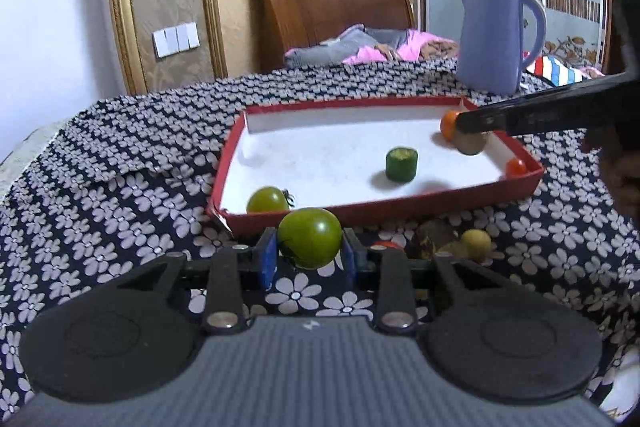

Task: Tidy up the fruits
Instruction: 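Drop the can into the tray with the right gripper while the left lifts the green tomato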

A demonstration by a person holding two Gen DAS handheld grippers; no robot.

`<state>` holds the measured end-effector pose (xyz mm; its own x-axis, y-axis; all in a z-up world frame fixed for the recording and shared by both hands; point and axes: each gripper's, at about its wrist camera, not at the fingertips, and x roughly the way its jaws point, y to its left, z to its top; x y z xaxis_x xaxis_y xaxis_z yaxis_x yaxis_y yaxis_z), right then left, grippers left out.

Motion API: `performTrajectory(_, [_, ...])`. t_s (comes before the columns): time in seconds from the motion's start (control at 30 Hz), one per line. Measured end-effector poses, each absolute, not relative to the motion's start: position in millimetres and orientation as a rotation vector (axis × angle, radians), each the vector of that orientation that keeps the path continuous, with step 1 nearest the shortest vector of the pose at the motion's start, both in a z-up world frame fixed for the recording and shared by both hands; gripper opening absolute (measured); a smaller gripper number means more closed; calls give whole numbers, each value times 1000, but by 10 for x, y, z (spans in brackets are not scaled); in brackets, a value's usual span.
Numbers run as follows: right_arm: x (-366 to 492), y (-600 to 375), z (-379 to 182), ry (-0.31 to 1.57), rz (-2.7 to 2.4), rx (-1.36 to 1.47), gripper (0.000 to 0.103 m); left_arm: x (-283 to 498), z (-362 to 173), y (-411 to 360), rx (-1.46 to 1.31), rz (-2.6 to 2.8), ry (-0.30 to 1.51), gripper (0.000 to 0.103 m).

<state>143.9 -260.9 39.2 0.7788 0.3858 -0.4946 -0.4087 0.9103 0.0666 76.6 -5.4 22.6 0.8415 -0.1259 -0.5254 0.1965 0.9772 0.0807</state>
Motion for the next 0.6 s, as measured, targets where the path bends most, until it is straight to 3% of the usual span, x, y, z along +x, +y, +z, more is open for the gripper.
performTrajectory(0.6, [2306,-2482,229,573,297,54,32,715,235,-83,134,-168,527,30])
